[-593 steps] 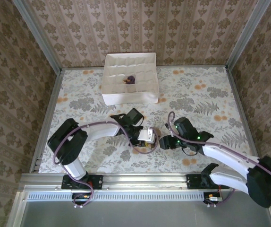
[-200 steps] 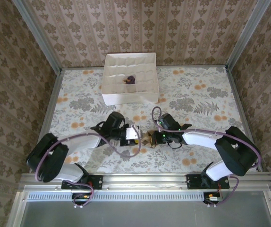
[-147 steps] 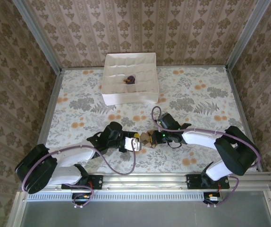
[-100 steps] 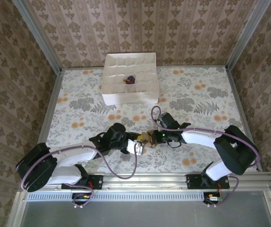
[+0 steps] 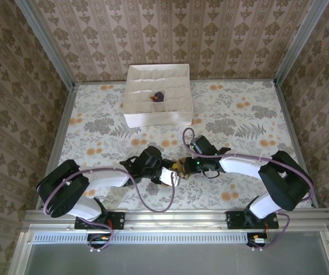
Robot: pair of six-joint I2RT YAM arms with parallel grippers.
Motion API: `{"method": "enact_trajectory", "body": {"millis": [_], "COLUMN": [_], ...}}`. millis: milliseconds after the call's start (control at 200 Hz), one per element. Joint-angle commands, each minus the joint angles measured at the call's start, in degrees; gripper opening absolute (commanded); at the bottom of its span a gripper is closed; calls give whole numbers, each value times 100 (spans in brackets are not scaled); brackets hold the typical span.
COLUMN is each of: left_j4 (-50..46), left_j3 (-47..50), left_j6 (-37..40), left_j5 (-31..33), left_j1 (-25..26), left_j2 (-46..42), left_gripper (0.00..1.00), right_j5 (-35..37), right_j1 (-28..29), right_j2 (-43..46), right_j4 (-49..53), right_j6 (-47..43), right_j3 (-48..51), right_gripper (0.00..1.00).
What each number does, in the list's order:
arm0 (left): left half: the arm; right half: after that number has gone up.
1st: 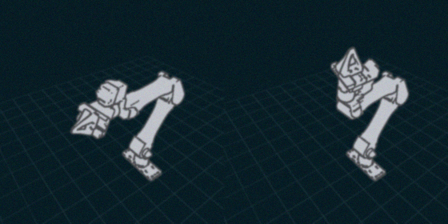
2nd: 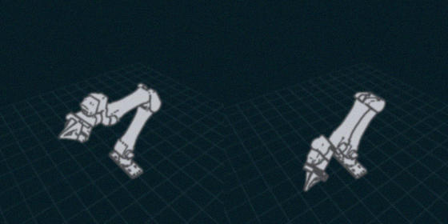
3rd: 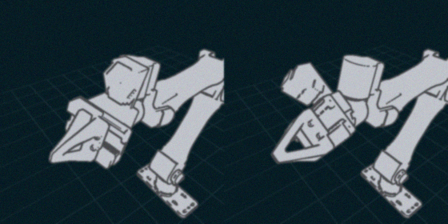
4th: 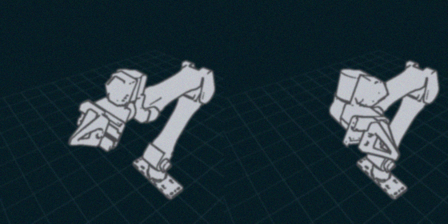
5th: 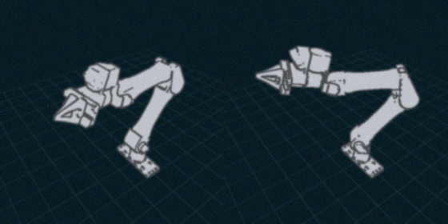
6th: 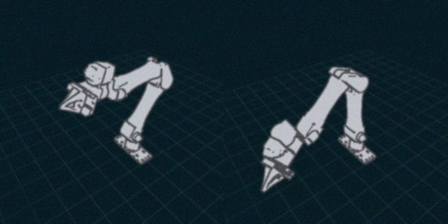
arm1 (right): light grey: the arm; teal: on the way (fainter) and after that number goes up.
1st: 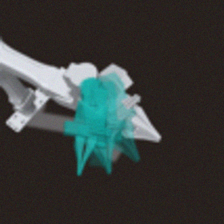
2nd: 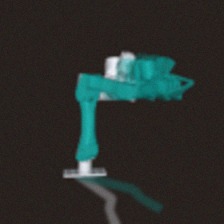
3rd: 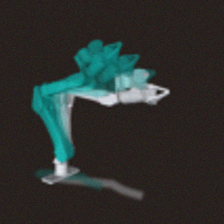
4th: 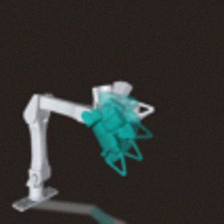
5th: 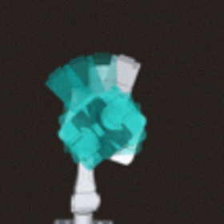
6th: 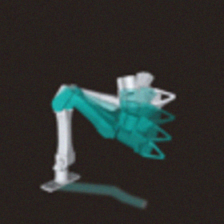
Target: Roll the socks
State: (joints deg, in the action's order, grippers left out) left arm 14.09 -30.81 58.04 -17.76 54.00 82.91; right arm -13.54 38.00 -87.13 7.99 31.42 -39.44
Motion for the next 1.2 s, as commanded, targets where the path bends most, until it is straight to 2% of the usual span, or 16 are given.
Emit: {"method": "enact_trajectory", "body": {"millis": [0, 300, 360, 420, 545, 600, 670, 750, 825, 915, 975, 1195], "left_j4": [116, 434, 398, 300, 166, 50, -154, -572, -726, -896, -1032, -1679], "left_j3": [-54, -195, -240, -280, -253, -233, -275, -418, -474, -518, -548, -626], "left_j6": [151, 220, 257, 313, 355, 400, 400, 312, 160, 46, 16, -150], "left_j5": [-36, 273, 264, 296, 440, 549, 816, 1054, 1058, 1003, 994, 826], "left_j1": [-93, -73, -46, 0, 99, 156, 232, 320, 369, 398, 419, 569], "left_j2": [186, 954, 1078, 1152, 1155, 1141, 1146, 1153, 1118, 1055, 1009, 690], "left_gripper": [54, 54, 51, 40, 0, 0, 0, 0, 0, 0, 0, 0], "right_j5": [406, 123, 31, -41, -374, -564, -1050, -1020, -753, -533, -403, -261], "right_j1": [-12, -12, -12, -12, -53, -118, -232, -298, -422, -580, -631, -637], "right_j2": [-455, -629, -663, -676, -397, -150, 150, 403, 503, 413, 214, -546], "right_j4": [1058, 994, 1019, 1078, 1069, 1108, 1294, 1880, 2243, 2251, 2238, 1848], "right_j6": [-184, -419, -514, -611, -803, -871, -978, -1031, -980, -854, -774, -722], "right_j3": [279, 155, 76, -24, -134, -181, -362, -713, -876, -793, -758, -916], "right_gripper": [0, 0, 0, 0, 0, 10, 28, 34, 31, 17, 12, 8]}}
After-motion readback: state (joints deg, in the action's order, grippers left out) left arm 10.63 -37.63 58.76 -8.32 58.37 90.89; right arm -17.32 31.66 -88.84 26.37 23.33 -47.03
